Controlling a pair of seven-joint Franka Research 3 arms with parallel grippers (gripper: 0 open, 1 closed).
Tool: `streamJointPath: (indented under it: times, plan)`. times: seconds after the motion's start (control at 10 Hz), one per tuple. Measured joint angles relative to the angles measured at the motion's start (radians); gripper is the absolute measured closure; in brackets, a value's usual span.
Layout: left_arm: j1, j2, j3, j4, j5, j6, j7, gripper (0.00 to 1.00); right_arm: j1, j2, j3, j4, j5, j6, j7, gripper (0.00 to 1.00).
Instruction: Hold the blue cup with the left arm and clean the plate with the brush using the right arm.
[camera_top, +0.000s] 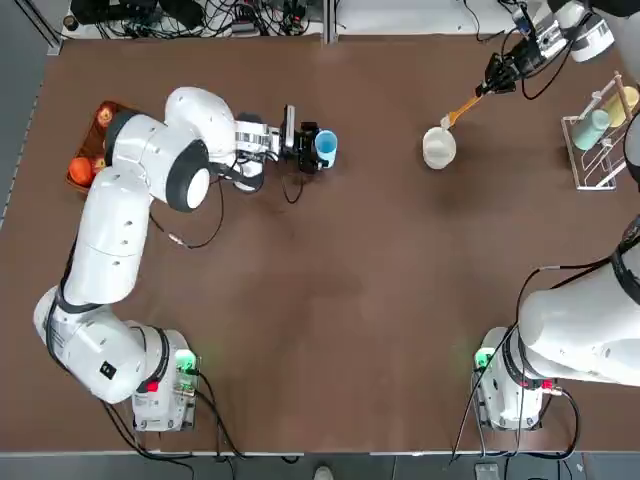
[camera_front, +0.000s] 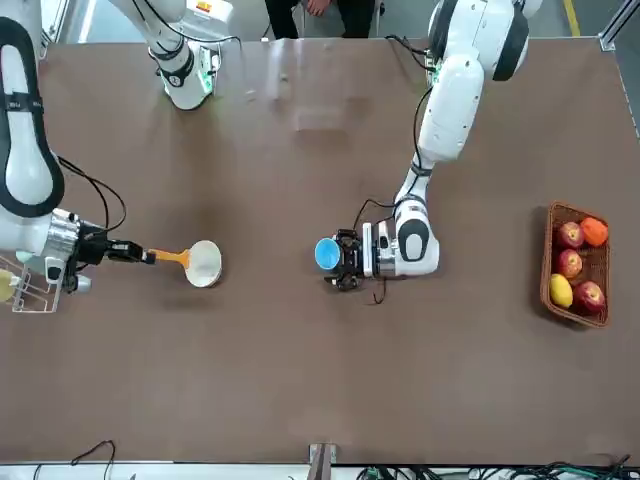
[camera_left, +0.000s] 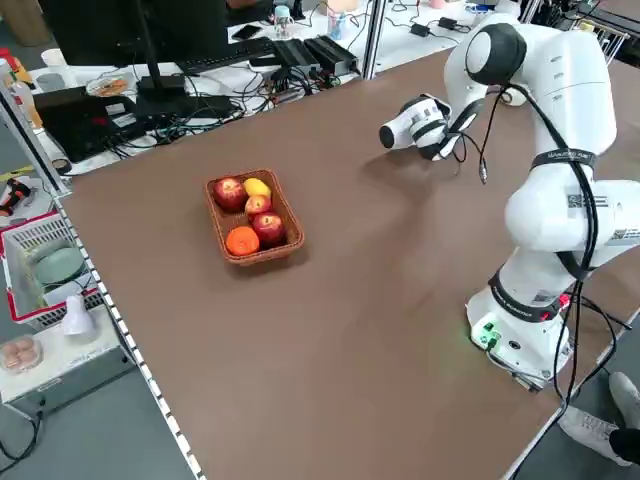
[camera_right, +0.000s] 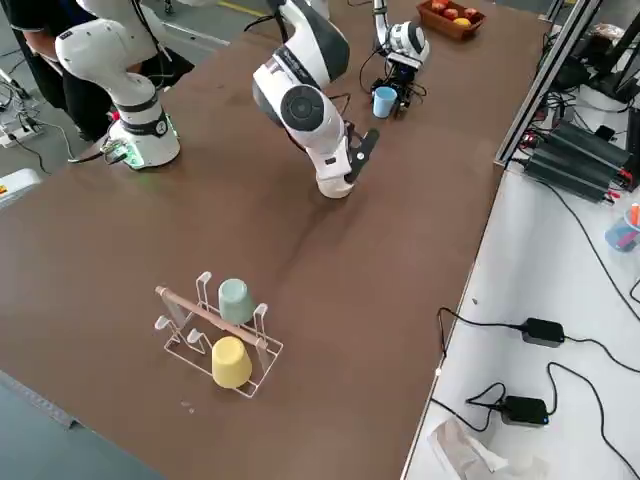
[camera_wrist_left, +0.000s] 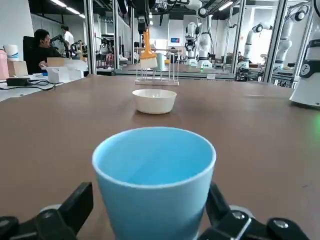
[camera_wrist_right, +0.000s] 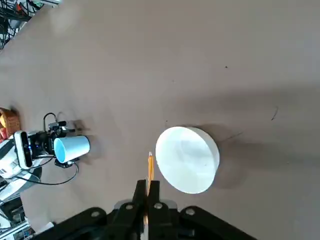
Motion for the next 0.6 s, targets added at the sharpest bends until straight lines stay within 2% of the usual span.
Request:
streamJointPath:
  times: [0.6]
  plan:
    - [-0.001,-0.03,0.0,-0.054,0.0,0.0,0.0,0.0,-0.007,0.068,0.0,-0.055,0.042,0.055,-0.143,0.95]
